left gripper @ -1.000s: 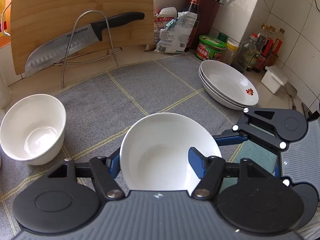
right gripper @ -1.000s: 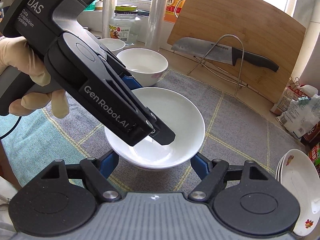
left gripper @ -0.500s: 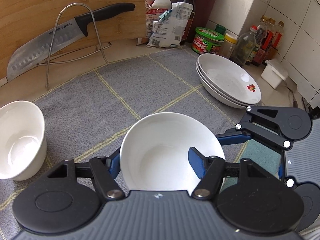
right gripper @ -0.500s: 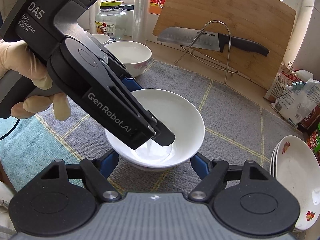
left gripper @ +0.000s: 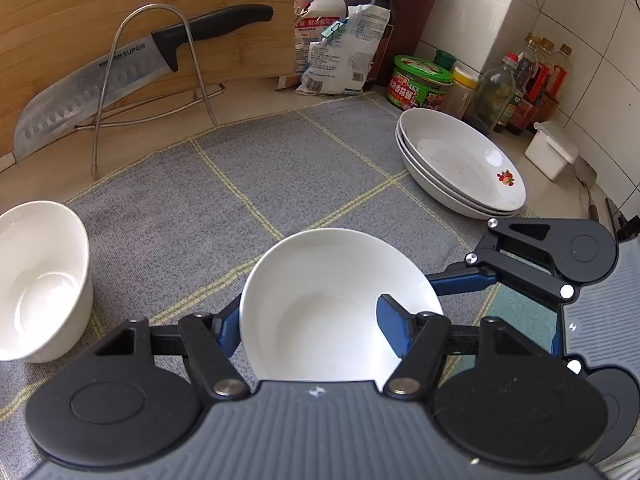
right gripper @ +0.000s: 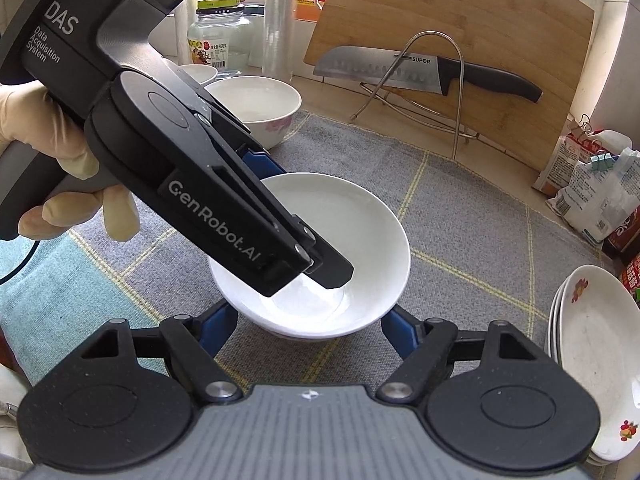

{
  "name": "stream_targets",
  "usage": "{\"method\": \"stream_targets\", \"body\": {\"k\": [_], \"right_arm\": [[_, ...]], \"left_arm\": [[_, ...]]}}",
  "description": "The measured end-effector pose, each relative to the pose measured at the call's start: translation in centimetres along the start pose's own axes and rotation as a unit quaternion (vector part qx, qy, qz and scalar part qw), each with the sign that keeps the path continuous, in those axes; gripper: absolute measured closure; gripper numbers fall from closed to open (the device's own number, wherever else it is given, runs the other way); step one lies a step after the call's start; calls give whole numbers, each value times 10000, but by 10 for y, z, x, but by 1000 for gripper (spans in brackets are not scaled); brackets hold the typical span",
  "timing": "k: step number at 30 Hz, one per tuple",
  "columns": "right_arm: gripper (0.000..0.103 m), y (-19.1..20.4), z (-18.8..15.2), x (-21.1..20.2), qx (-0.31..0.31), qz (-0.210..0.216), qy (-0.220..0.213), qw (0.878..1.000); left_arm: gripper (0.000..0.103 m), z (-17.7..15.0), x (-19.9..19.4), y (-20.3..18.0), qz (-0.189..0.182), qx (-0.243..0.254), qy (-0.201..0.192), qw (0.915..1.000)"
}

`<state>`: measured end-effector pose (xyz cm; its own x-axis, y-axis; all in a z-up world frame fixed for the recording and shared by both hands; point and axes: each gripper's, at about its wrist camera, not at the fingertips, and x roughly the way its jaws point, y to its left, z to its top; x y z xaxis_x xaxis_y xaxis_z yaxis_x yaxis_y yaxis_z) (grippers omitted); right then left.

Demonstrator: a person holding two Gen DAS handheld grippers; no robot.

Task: Organize plates and bowls
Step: 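Carry the white bowl with the left gripper toward the plate stack, then lower the bowl onto the mat beside the plates and open the left gripper, then move the right tool to a white bowl and close on its rim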

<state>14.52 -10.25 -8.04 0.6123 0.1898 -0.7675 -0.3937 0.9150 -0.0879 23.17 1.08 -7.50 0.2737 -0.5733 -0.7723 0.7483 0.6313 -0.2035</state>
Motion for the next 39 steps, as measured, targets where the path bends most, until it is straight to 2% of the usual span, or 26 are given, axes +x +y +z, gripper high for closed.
{"method": "stream_targets", "body": {"k": [3, 6, 8, 9, 16, 22, 32, 39], "right_arm": [[21, -1, 0, 1, 24, 19, -10, 10000], [19, 0, 1, 2, 17, 25, -10, 10000], [5, 0, 1, 2, 22, 91, -62, 9999], [0, 1, 0, 0, 14, 95, -138, 9999], [0, 3, 1, -5, -31, 61, -157, 9999], [0, 3, 4, -17, -6, 78, -231, 9997], [0, 1, 21, -32, 119, 95, -475, 9988], [0, 4, 44, -25, 292, 58, -493, 9983]], "left_arm": [[36, -1, 2, 3, 11, -50, 12, 10000], [29, -2, 2, 4, 0, -83, -23, 10000], [16, -2, -1, 2, 55, -37, -105, 9999], [14, -2, -2, 0, 104, 0, -156, 9998], [11, -4, -15, -1, 254, 43, -383, 9989], [9, -12, -38, -1, 501, -44, -769, 9958], [7, -39, -75, 15, 1375, -274, -1288, 9817], [7, -63, -91, 38, 1950, -423, -1323, 9709]]}}
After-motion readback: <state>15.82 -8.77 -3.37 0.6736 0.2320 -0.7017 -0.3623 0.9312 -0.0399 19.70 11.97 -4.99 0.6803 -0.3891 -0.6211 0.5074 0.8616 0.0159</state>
